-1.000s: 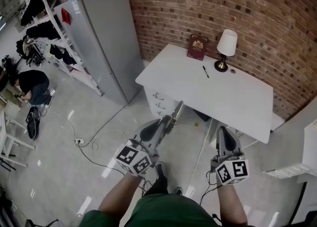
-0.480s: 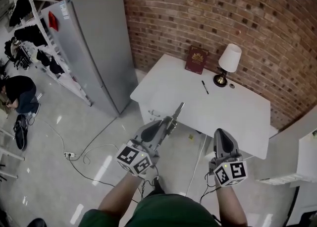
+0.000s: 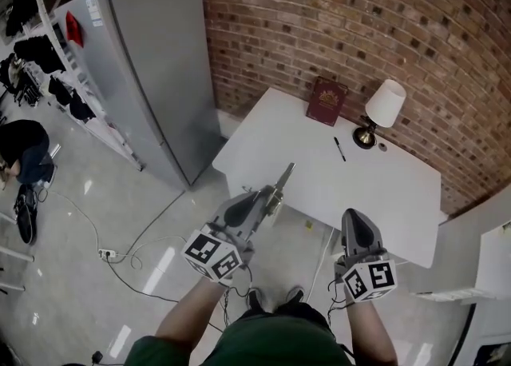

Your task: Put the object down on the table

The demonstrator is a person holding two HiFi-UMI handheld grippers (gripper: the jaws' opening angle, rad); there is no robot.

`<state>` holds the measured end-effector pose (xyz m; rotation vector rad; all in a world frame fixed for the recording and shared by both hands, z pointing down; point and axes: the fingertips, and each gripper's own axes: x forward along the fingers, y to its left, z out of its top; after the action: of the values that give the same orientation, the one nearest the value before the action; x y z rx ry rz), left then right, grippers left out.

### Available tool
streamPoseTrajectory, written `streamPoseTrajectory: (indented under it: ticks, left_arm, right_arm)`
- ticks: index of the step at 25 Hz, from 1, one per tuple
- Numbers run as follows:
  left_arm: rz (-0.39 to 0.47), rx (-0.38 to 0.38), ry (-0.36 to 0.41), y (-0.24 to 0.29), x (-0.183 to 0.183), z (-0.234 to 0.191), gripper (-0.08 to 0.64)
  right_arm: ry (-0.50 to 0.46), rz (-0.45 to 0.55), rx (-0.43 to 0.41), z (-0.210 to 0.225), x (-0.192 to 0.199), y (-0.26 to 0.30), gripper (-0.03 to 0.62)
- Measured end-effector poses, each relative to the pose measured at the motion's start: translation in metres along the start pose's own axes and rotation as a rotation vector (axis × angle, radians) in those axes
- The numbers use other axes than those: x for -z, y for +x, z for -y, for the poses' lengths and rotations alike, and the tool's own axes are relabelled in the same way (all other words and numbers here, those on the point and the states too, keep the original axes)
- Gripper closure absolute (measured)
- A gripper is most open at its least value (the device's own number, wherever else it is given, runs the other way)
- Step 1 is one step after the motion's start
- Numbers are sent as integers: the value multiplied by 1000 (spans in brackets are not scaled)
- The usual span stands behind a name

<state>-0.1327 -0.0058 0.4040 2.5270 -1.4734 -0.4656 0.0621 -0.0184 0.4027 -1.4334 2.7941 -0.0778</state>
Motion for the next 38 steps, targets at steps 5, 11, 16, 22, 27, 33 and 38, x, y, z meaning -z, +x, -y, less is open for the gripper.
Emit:
streamPoseTrajectory:
  ticks: [5, 11, 16, 22, 27, 33, 38]
  left_arm:
    - [-20, -20, -13, 18, 11, -24, 537]
    - [-49, -68, 12, 44, 19, -45, 537]
    - [-67, -116, 28, 90, 28, -63, 537]
    - [-138, -143, 44, 151, 56, -74, 537]
    - [-182, -162, 65, 196, 82, -86, 537]
    - [-251, -139, 72, 235, 111, -100, 537]
    - [-315, -72, 77, 260, 136, -117, 537]
  right_arm:
    - [23, -32, -17, 7, 16, 31, 591]
    - [51, -25, -87, 23, 25, 81, 591]
    - [39, 9, -152, 51, 12, 123, 591]
    - [125, -24, -135, 117, 29, 149, 591]
    - [137, -21, -134, 159, 30, 165, 591]
    - [149, -29, -92, 194, 32, 178, 591]
    - [150, -42, -31, 209, 38, 191, 591]
